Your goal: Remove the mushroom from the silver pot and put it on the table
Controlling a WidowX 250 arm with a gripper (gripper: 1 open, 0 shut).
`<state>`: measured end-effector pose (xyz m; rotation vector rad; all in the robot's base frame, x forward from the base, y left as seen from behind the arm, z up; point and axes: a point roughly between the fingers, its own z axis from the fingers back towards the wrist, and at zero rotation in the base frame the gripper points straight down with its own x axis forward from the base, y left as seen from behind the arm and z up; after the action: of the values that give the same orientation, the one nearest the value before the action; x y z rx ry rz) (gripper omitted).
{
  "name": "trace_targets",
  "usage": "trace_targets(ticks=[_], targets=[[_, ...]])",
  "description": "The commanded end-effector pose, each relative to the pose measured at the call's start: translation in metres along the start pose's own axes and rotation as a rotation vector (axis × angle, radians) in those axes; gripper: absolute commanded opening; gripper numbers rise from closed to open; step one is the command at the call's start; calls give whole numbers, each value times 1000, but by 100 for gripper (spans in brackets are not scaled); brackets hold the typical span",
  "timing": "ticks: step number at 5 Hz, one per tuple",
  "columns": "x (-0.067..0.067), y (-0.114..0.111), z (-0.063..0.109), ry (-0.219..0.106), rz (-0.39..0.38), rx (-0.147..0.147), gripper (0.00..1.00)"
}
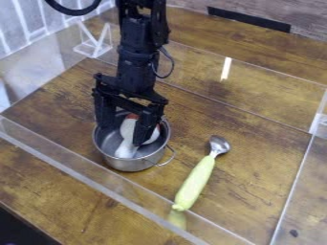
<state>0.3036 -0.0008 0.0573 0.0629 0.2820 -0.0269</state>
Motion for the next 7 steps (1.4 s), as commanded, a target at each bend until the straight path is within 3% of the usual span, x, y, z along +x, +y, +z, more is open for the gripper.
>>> trace_targets(ticks=[1, 2, 4, 5, 6, 7], targets=[[6, 3, 27, -84, -30, 4, 0], [8, 8, 33, -89, -57, 11, 0], [12, 16, 81, -132, -78, 26, 0], [16, 20, 68, -128, 7, 6, 100], [23, 22, 48, -107, 95, -14, 100], [15, 22, 27, -101, 11, 7, 100]])
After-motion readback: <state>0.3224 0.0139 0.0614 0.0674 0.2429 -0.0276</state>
